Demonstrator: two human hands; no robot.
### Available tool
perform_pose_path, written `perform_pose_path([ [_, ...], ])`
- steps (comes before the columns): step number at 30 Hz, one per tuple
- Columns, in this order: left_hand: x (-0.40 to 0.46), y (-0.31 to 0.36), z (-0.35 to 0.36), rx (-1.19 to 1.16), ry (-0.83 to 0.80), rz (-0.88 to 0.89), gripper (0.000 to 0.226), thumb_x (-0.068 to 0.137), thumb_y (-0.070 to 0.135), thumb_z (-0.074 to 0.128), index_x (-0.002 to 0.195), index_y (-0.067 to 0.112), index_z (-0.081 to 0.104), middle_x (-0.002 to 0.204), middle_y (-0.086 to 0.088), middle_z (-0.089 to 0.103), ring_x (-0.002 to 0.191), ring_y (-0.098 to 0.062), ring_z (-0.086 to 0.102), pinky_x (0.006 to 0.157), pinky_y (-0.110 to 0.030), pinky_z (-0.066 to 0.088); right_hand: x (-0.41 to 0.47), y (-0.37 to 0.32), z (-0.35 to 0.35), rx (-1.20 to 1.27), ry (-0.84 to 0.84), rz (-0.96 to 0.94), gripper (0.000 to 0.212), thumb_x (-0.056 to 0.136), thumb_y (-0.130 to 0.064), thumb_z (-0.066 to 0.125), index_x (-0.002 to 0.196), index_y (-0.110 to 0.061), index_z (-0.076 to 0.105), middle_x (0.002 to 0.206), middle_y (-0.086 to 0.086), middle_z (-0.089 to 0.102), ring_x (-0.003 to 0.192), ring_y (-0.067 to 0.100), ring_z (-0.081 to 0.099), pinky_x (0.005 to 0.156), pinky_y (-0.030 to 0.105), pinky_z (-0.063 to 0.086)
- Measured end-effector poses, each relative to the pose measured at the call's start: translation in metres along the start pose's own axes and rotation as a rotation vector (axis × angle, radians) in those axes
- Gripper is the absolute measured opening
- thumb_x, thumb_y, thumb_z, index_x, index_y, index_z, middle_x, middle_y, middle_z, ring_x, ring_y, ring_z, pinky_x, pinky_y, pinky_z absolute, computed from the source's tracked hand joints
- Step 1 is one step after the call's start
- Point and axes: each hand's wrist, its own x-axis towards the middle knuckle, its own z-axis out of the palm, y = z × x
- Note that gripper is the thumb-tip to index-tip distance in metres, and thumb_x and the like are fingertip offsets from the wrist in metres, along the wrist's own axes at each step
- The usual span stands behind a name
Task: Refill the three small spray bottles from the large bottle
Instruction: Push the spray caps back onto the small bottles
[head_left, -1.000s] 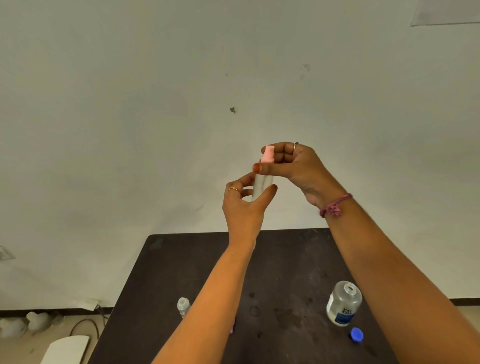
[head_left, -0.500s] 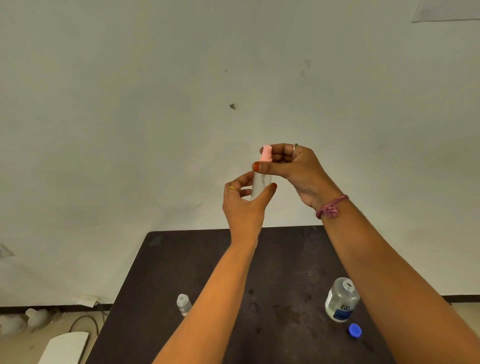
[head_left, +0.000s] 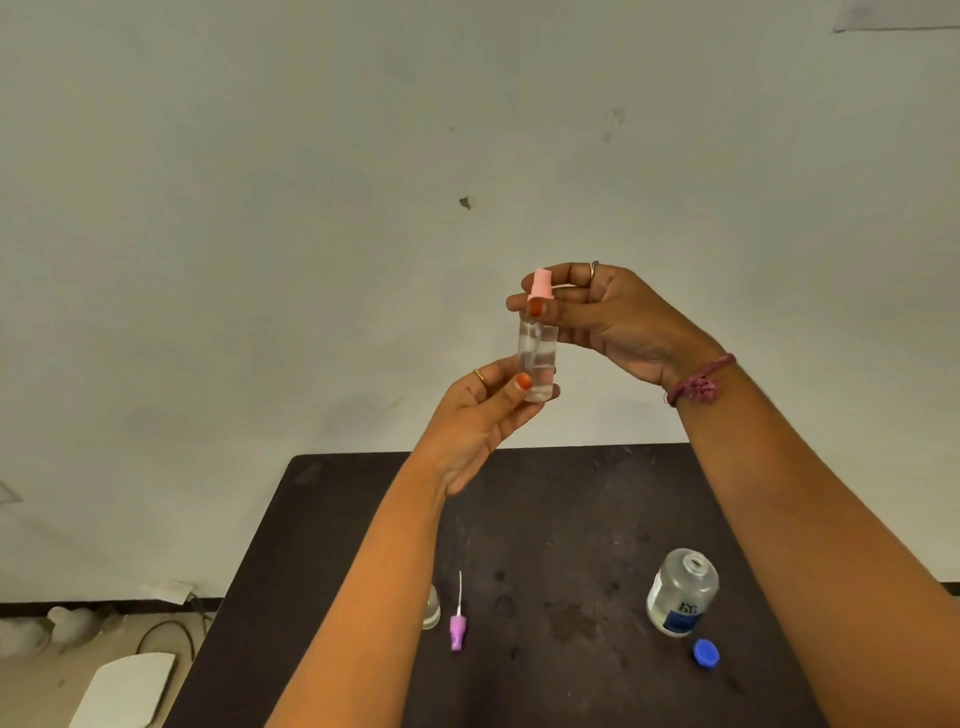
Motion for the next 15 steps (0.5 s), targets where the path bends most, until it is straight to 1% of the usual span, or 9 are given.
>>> perform_pose_path([
  [2, 0.000, 0.000, 0.000, 0.085, 0.023, 0.029, 0.045, 0.080, 0.021, 0.062, 0.123, 0.010, 0.058, 0.119, -0.009, 0.068, 0.108, -0.025, 0.066, 0.099, -0.035, 0.049, 0.001, -0.002, 0.001, -0.062, -0.027, -0.010, 0.034, 0.078, -0.017, 0.066, 0.112, -0.013, 0.062, 0.104, 0.001, 0.072, 0.102, 0.014, 0.067, 0.093, 0.024, 0.050],
  [4, 0.000, 0.000, -0.002, 0.189, 0.068, 0.061, 0.048, 0.074, 0.027, 0.067, 0.120, 0.014, 0.060, 0.115, -0.005, 0.069, 0.107, -0.022, 0.066, 0.100, -0.036, 0.048, 0.001, -0.003, 0.004, -0.127, -0.034, -0.017, 0.035, 0.075, -0.023, 0.067, 0.109, -0.016, 0.064, 0.100, -0.004, 0.073, 0.102, 0.009, 0.066, 0.099, 0.023, 0.043],
  [6, 0.002, -0.002, -0.004, 0.315, 0.129, 0.085, 0.048, 0.079, 0.028, 0.069, 0.124, 0.015, 0.060, 0.116, -0.002, 0.069, 0.108, -0.019, 0.065, 0.100, -0.036, 0.049, 0.001, -0.002, 0.006, -0.142, -0.009, -0.017, 0.037, 0.069, -0.028, 0.069, 0.105, -0.019, 0.067, 0.098, -0.007, 0.073, 0.100, 0.006, 0.066, 0.103, 0.026, 0.037],
  [7, 0.003, -0.004, -0.005, 0.364, 0.156, 0.091, 0.047, 0.083, 0.026, 0.068, 0.127, 0.014, 0.058, 0.118, -0.002, 0.068, 0.109, -0.018, 0.065, 0.101, -0.036, 0.048, 0.002, 0.000, 0.008, -0.136, 0.013, -0.017, 0.036, 0.069, -0.027, 0.071, 0.104, -0.019, 0.068, 0.098, -0.006, 0.073, 0.099, 0.006, 0.066, 0.102, 0.026, 0.038],
  [9, 0.006, -0.009, -0.004, 0.409, 0.211, 0.093, 0.045, 0.087, 0.024, 0.066, 0.130, 0.014, 0.056, 0.122, -0.003, 0.066, 0.111, -0.018, 0.063, 0.102, -0.037, 0.048, 0.004, 0.006, 0.013, -0.139, 0.078, -0.022, 0.033, 0.073, -0.022, 0.073, 0.105, -0.017, 0.068, 0.099, -0.005, 0.073, 0.098, 0.005, 0.067, 0.097, 0.022, 0.042],
  [12, 0.010, -0.016, -0.002, 0.450, 0.273, 0.100, 0.041, 0.091, 0.022, 0.062, 0.130, 0.015, 0.053, 0.124, -0.003, 0.064, 0.112, -0.020, 0.062, 0.103, -0.040, 0.047, 0.010, 0.018, 0.023, -0.160, 0.201, -0.043, 0.031, 0.076, -0.017, 0.076, 0.106, -0.015, 0.070, 0.098, -0.006, 0.073, 0.091, 0.002, 0.068, 0.081, 0.010, 0.047],
  [14, 0.013, -0.022, -0.002, 0.491, 0.303, 0.110, 0.038, 0.094, 0.019, 0.057, 0.131, 0.013, 0.052, 0.125, -0.004, 0.063, 0.112, -0.020, 0.062, 0.103, -0.040, 0.047, 0.013, 0.027, 0.033, -0.159, 0.281, -0.058, 0.031, 0.076, -0.015, 0.076, 0.106, -0.012, 0.071, 0.099, -0.001, 0.073, 0.089, 0.003, 0.068, 0.076, 0.007, 0.048],
  [15, 0.015, -0.024, -0.003, 0.503, 0.321, 0.114, 0.037, 0.095, 0.018, 0.056, 0.132, 0.012, 0.052, 0.124, -0.005, 0.063, 0.112, -0.021, 0.062, 0.103, -0.041, 0.046, 0.014, 0.032, 0.038, -0.163, 0.316, -0.066, 0.032, 0.077, -0.016, 0.076, 0.108, -0.011, 0.070, 0.101, 0.001, 0.073, 0.090, 0.005, 0.069, 0.077, 0.008, 0.049],
])
